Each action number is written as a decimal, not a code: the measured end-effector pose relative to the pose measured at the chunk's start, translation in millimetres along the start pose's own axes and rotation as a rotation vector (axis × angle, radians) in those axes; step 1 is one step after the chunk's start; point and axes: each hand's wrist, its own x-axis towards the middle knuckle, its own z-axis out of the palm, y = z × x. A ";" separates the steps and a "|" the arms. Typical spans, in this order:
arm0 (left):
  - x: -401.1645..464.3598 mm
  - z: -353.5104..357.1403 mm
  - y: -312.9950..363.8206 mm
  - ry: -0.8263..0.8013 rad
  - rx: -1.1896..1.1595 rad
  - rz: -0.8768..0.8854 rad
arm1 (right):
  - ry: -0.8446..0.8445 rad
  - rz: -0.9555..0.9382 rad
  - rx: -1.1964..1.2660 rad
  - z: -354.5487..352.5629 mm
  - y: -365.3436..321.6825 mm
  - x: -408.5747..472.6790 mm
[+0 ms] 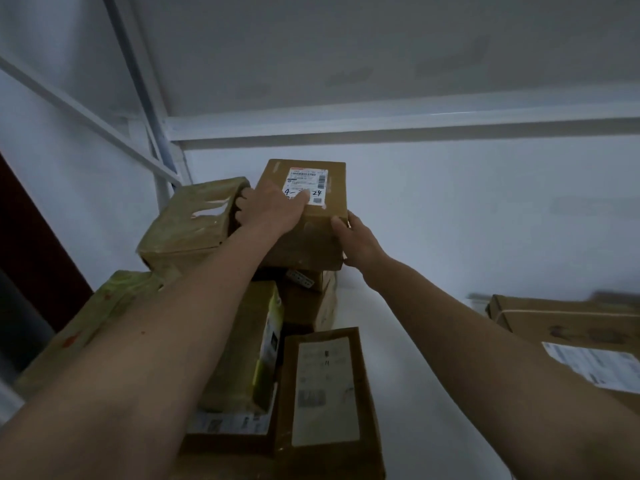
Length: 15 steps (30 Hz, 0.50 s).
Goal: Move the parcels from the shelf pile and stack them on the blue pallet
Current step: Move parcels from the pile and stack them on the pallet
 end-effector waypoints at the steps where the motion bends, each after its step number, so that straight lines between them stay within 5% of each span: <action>1: -1.3 1.0 4.4 0.020 -0.007 0.009 | -0.004 -0.015 0.034 -3.2 -0.3 -2.6; 8: -33.6 -11.1 43.1 0.102 -0.139 0.160 | 0.133 -0.163 0.053 -43.0 -11.5 -38.9; 15: -104.2 6.2 85.2 -0.043 -0.336 0.333 | 0.361 -0.169 -0.007 -96.4 6.3 -108.2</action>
